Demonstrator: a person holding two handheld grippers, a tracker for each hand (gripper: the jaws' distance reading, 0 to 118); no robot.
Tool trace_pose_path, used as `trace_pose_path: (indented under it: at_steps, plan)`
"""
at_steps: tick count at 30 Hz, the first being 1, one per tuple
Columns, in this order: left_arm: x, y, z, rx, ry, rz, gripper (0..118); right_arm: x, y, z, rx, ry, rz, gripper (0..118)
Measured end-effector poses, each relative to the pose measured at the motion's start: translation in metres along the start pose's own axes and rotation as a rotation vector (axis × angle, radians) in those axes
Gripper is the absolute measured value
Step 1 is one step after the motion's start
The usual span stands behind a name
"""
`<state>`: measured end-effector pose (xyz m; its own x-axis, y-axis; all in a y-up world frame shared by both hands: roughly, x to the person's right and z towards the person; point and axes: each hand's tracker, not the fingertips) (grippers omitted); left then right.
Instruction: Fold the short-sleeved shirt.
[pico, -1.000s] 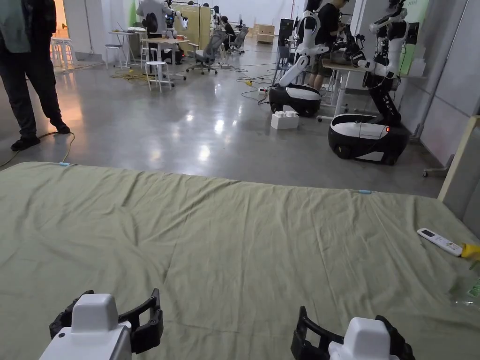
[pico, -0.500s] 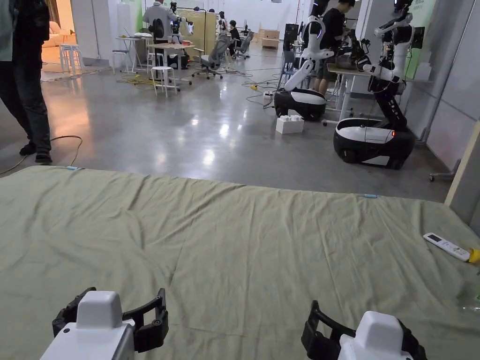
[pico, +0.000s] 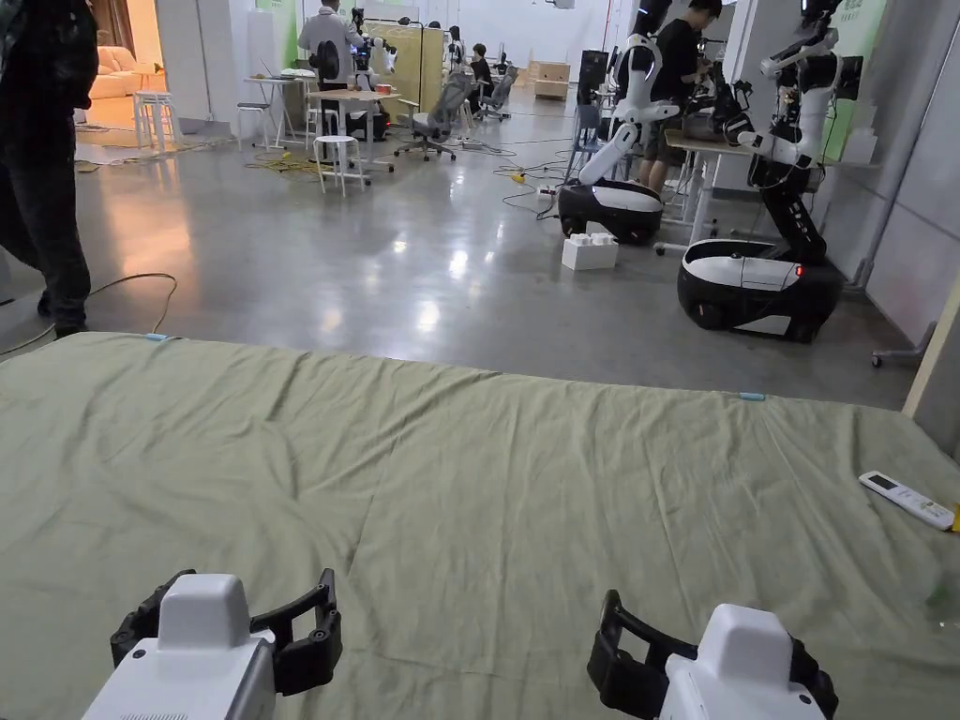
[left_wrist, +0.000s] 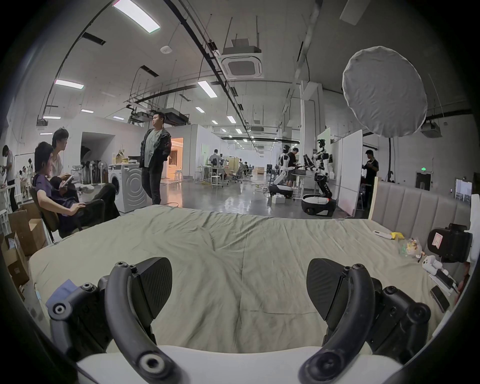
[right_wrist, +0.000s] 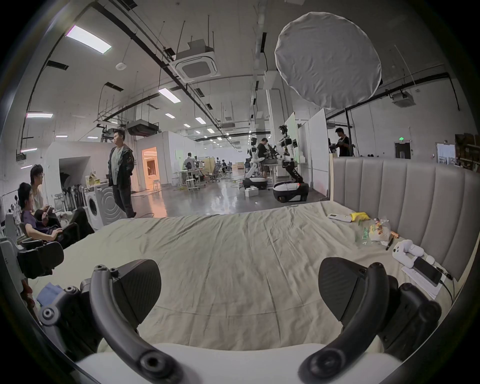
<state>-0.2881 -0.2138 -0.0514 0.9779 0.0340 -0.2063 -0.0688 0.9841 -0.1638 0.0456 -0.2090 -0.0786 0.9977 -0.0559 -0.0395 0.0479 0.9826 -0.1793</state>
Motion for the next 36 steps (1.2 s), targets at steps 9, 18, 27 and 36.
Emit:
trace_pose_path:
  at_steps: [9,18,27,36]
  plan:
    - [-0.005,-0.004,0.0,-0.015,-0.008,0.015,105,-0.004,0.003,-0.009,-0.092,-0.062,-0.048,118]
    - [-0.003,-0.004,0.0,-0.025,-0.027,0.022,105,-0.003,0.007,-0.015,-0.182,-0.118,-0.06,118]
    - [0.0,-0.005,-0.001,-0.033,-0.036,0.021,105,-0.004,0.009,-0.017,-0.202,-0.112,-0.061,118]
    - [-0.003,-0.006,-0.002,-0.037,-0.016,0.016,105,-0.003,0.008,-0.018,-0.207,-0.117,-0.04,118]
